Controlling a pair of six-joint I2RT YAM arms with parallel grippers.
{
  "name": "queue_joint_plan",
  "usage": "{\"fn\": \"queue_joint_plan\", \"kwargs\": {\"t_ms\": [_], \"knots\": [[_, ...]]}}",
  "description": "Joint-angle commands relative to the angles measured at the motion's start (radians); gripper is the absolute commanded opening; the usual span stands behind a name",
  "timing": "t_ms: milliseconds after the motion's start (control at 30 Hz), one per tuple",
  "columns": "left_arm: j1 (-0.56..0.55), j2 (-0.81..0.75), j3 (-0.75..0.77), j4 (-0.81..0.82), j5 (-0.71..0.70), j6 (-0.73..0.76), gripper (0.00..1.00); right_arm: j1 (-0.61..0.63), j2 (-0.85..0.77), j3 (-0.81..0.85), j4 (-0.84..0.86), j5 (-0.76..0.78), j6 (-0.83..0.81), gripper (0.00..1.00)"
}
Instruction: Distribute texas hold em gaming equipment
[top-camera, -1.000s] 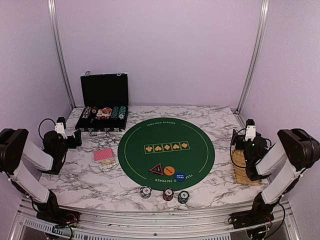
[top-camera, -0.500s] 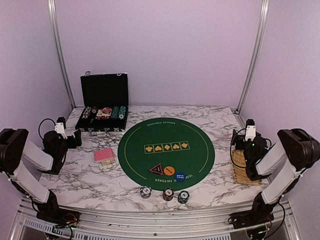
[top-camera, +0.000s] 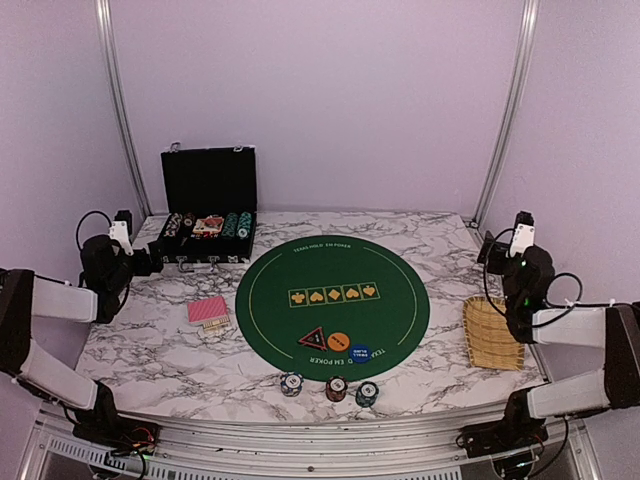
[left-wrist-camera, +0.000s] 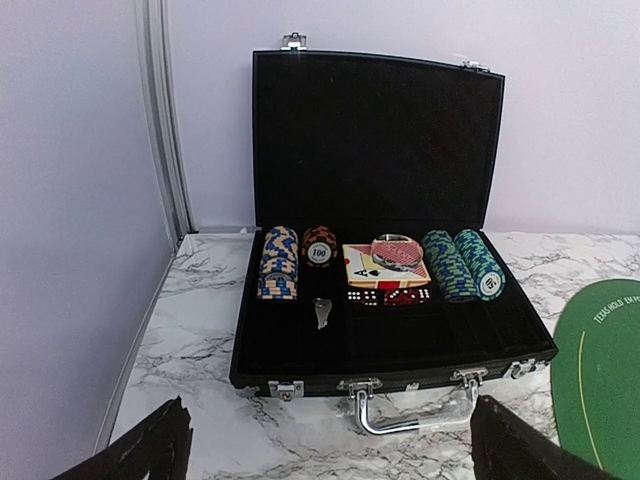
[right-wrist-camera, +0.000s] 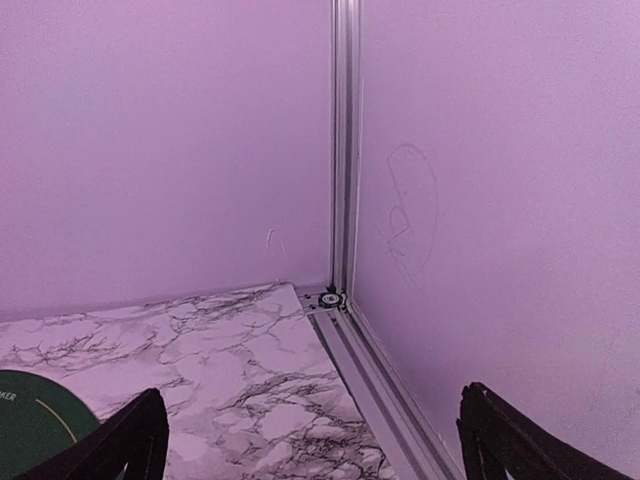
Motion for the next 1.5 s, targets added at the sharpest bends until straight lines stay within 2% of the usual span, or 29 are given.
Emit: {"fn": "queue_joint_plan", "kwargs": {"t_ms": [0, 67, 167, 300, 367, 467, 667, 833, 1000, 1167, 1467], "knots": [[0.007, -0.042, 0.115, -0.328, 0.029, 0.01, 0.99, -0.008, -0.085, 0.033, -0.205, 0.052, 0.224, 0.99], [0.008, -0.066, 0.146, -0.41, 0.028, 0.044, 0.99, -0.01, -0.106, 0.062, -0.299, 0.065, 0.31, 0.99], [0.011, -0.093, 0.211, -0.552, 0.028, 0.073, 0.99, -0.012, -0.123, 0.119, -0.424, -0.009, 0.366, 0.99], [0.013, -0.084, 0.333, -0.814, 0.074, 0.132, 0.99, -0.009, -0.11, 0.204, -0.548, -0.249, 0.335, 0.99], [0.013, -0.07, 0.394, -0.943, 0.09, 0.145, 0.99, 0.025, -0.097, 0.259, -0.638, -0.308, 0.313, 0.99], [0.017, -0.077, 0.439, -1.046, 0.111, 0.157, 0.99, 0.174, -0.078, 0.342, -0.775, -0.26, 0.252, 0.99], [0.016, -0.137, 0.453, -1.157, 0.16, 0.168, 0.99, 0.439, -0.004, 0.476, -1.013, -0.202, 0.233, 0.99], [0.016, -0.153, 0.48, -1.266, 0.191, 0.208, 0.99, 0.668, 0.079, 0.563, -1.119, -0.181, 0.234, 0.98], [0.017, -0.172, 0.481, -1.342, 0.223, 0.243, 0.99, 0.844, 0.225, 0.657, -1.197, -0.22, 0.232, 0.94], [0.017, -0.185, 0.499, -1.376, 0.231, 0.249, 0.99, 0.906, 0.379, 0.733, -1.214, -0.286, 0.221, 0.84], [0.016, -0.189, 0.541, -1.403, 0.251, 0.247, 0.99, 0.933, 0.572, 0.839, -1.208, -0.394, 0.192, 0.75]]}}
